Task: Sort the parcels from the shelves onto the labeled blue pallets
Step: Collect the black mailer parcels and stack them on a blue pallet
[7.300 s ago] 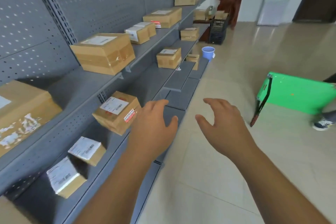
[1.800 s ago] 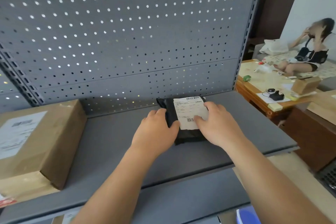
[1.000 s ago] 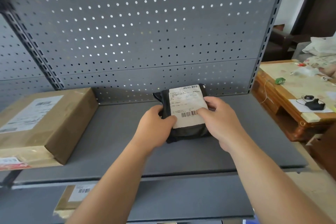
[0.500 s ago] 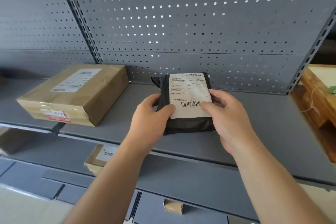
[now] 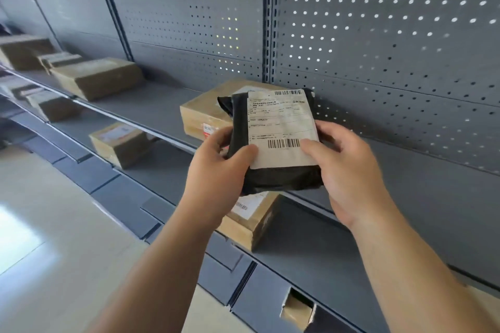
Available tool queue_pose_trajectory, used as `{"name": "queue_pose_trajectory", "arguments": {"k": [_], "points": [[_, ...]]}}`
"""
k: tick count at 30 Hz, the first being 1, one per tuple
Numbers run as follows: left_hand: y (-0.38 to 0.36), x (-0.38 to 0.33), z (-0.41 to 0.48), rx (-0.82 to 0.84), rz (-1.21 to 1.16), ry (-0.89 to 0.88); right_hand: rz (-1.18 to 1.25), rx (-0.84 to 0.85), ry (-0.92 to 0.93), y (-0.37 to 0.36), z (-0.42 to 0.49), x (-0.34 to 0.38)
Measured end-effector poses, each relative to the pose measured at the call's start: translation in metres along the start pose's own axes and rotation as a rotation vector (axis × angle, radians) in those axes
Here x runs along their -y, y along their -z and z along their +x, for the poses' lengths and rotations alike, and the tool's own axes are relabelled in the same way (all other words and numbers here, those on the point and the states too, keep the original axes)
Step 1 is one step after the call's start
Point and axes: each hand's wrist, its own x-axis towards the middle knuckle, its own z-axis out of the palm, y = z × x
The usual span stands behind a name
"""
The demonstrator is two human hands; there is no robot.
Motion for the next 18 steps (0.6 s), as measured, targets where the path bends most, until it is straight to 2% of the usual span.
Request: {"name": "queue_pose_trajectory", "arguments": {"k": [9, 18], "points": [[0.181, 0.021, 0.002, -0.235, 0.017, 0.031, -0.014, 0.315, -0.029, -0.182, -0.019, -0.005], [0.310, 0.047, 0.003, -0.488, 0.054, 0.104, -0.034, 0.500, -0.113, -0.337, -0.024, -0.033]]}}
